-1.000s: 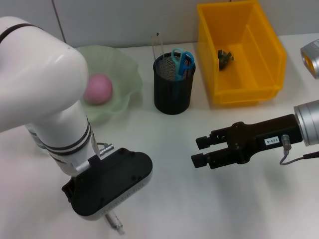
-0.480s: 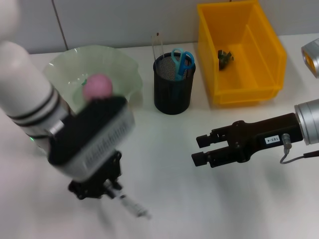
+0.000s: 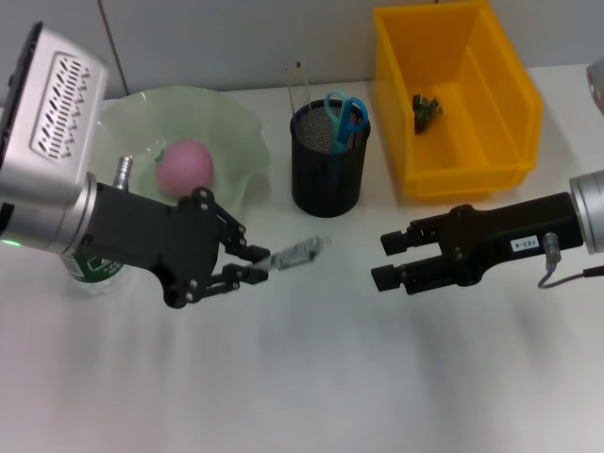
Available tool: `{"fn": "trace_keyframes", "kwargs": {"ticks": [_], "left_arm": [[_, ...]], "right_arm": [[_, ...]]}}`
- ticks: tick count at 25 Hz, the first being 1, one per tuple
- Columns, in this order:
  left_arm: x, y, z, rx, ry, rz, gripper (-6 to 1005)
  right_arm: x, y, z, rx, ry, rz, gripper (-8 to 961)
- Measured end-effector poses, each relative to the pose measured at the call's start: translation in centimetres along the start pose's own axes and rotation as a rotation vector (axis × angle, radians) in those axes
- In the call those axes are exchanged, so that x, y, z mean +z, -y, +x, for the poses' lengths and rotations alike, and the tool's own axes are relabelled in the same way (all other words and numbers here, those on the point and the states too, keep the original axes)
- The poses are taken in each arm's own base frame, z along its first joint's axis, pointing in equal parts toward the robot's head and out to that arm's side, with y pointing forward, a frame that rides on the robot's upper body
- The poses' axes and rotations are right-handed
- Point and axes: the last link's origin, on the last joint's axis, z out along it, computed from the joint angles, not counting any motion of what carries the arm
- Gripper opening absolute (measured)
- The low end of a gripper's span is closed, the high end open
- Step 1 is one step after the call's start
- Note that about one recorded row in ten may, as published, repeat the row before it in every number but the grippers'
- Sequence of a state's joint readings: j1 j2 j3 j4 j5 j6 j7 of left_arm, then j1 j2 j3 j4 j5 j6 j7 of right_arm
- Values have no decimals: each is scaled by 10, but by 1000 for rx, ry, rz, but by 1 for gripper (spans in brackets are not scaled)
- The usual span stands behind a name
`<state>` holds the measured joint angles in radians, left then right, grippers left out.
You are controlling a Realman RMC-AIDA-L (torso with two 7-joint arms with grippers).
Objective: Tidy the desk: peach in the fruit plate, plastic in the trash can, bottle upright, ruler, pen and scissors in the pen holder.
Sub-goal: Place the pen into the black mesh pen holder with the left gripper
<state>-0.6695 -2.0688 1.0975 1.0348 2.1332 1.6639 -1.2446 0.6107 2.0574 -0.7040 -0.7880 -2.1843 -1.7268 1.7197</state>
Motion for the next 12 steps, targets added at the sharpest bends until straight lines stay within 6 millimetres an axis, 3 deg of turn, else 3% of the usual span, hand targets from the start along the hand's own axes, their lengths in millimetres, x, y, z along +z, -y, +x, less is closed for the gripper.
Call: {"fn": "trace_keyframes", "kwargs": {"ticks": [12], "left_arm": [[15,5,-1,-323,5,67,155]], "right_arm": [[-12,-1,-21,-3,27,7,702]]}}
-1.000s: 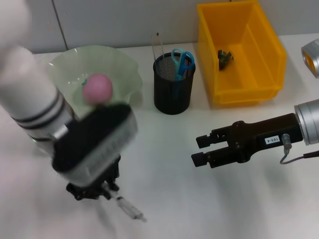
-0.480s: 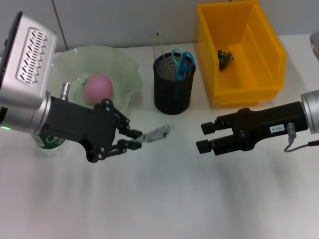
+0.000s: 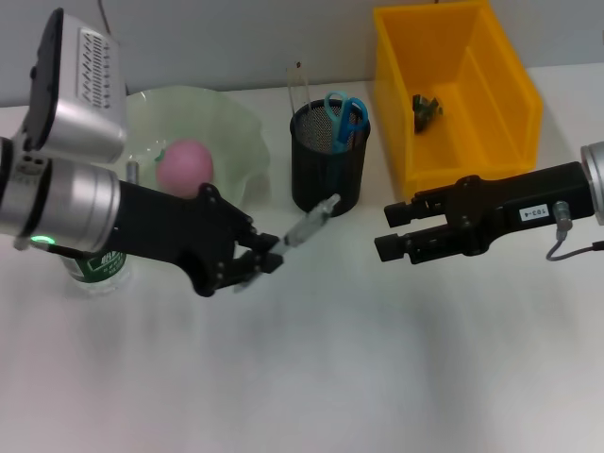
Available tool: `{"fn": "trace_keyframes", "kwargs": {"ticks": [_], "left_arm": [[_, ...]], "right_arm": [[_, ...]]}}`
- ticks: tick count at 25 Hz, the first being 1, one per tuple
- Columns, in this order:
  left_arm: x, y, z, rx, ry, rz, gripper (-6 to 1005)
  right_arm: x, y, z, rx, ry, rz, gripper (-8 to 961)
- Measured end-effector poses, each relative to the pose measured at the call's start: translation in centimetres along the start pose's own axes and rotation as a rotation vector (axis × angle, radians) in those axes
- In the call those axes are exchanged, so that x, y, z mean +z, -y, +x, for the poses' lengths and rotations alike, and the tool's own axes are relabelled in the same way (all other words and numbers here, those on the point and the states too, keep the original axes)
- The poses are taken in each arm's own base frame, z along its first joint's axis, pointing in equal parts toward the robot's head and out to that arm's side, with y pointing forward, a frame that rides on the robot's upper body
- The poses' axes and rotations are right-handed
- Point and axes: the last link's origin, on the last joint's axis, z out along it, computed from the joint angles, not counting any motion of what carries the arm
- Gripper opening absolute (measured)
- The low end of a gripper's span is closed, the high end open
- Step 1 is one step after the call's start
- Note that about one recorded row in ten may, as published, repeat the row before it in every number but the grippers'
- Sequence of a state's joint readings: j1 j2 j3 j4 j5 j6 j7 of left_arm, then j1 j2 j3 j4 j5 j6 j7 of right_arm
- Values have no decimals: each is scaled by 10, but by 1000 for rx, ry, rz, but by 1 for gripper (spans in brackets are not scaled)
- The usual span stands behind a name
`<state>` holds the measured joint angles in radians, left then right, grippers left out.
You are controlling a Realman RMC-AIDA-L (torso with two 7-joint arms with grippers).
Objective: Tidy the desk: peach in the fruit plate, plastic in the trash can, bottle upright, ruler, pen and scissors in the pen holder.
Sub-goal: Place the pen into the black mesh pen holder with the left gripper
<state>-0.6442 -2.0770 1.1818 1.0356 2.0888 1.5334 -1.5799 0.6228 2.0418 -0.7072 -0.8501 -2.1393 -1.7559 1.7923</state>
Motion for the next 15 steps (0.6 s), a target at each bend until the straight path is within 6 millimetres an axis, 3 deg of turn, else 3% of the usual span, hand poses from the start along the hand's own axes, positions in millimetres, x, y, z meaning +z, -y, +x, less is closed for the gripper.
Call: {"fn": "trace_keyframes", "kwargs": {"ticks": [9,15], "left_arm": [[13,-3,-1,-135,-43,-22,160],[16,-6,-10,-163,5,-33,163]], "right_arm": [[-10,2,-4,68,-26,8,702],[-6,1,-20,168,-88,-8,702]]}}
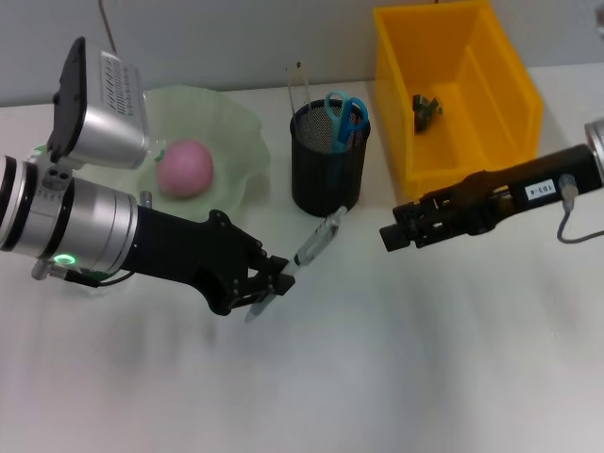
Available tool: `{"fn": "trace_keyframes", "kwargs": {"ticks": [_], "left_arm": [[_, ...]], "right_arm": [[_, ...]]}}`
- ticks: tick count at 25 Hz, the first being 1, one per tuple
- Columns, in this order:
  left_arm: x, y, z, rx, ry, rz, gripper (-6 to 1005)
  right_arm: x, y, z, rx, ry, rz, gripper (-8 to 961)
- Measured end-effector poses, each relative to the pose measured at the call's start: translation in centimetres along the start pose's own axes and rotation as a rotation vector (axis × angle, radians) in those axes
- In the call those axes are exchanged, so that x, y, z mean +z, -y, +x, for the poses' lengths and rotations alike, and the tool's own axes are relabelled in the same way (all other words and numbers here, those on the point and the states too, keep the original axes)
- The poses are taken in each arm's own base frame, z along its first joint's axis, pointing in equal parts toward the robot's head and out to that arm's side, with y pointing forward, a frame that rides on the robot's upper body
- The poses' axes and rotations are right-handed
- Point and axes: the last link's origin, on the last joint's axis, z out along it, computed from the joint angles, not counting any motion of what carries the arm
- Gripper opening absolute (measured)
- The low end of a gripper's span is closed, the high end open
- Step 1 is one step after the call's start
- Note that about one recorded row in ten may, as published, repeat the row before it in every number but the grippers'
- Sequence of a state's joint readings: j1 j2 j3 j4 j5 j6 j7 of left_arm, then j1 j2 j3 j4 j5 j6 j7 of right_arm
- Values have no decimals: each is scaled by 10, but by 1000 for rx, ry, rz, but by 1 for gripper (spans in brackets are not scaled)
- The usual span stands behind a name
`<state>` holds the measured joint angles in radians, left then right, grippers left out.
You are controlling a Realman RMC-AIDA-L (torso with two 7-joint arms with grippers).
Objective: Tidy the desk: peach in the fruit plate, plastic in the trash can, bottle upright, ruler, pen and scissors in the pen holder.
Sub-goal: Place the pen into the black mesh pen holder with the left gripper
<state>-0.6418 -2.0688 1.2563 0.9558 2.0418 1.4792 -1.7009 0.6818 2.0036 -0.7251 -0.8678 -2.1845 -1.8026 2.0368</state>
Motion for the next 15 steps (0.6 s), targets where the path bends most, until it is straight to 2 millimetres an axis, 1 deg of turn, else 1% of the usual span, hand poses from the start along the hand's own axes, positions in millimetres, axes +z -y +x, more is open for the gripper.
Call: {"fn": "trace_keyframes", "kwargs": {"ticks": [1,3,4,5,6,8,9,15], "left_arm": [[0,0,-1,0,4,1,164],[0,1,-3,1,19,8,165],[0,3,-4,3,27,16,165],[0,3,-4,3,27,16,166],[0,4,-5,4,34,26,166],[1,5,-6,11,47,38,167],[1,6,-7,15,57,43,168],[7,7,-7,35,85,55,171]], "right_arm": [[2,-3,-8,51,-34,-5,702],[3,-3,-11,78,-54,-2,702],[6,-5,-19,138,-101,10,702],[6,-5,-19,138,-101,10,702],[9,-7,-26,192,-144,22,702],[9,-8,-30,213,-159,25,702],[10,-11,-37,252,-186,34,702],[12,-12,-48,311,-200,55,702]]}}
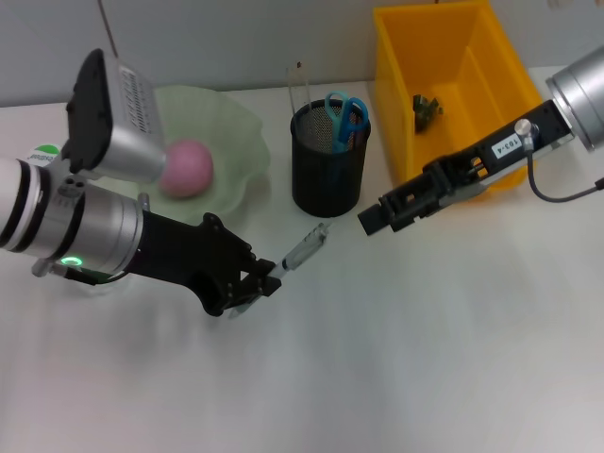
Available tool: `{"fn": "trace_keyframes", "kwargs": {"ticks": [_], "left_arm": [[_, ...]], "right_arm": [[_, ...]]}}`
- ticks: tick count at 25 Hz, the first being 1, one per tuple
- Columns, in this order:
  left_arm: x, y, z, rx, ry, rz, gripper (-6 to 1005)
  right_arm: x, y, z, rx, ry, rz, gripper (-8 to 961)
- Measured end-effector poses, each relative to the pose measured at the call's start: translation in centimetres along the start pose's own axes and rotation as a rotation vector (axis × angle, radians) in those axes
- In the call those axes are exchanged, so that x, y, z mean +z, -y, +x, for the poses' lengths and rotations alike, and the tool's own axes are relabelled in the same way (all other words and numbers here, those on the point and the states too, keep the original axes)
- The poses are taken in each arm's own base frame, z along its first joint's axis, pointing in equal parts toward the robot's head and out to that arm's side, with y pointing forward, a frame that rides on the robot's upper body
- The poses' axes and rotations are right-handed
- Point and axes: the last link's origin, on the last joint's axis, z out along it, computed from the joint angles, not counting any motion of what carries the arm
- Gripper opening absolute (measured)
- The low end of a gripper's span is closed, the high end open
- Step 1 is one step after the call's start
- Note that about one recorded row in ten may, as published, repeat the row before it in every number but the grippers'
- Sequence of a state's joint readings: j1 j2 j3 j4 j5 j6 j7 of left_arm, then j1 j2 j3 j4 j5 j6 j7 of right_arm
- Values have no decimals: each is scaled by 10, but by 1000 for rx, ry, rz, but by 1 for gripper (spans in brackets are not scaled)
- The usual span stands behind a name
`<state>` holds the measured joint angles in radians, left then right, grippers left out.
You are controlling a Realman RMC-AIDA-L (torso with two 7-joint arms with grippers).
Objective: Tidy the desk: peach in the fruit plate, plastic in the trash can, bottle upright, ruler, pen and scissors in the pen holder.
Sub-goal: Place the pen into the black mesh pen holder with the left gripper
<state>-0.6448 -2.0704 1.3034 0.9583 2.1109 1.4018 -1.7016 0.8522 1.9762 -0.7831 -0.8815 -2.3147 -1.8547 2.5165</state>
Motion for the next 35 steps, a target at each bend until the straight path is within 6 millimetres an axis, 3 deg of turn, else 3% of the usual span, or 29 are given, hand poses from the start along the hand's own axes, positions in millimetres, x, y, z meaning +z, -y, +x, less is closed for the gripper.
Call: {"fn": "trace_keyframes", "kwargs": {"ticks": [28,32,35], "left_arm": [[8,6,20,-51,3,13,185],[6,6,20,-66,-35,13,187],[-1,9,16,-97,-78,35,189]], "right_arm": [[10,-10,-41,71,-38,113,702],[-2,-7,-43,36,-18,134,702],[-15,-2,-33,-15,-4,114,702]]}}
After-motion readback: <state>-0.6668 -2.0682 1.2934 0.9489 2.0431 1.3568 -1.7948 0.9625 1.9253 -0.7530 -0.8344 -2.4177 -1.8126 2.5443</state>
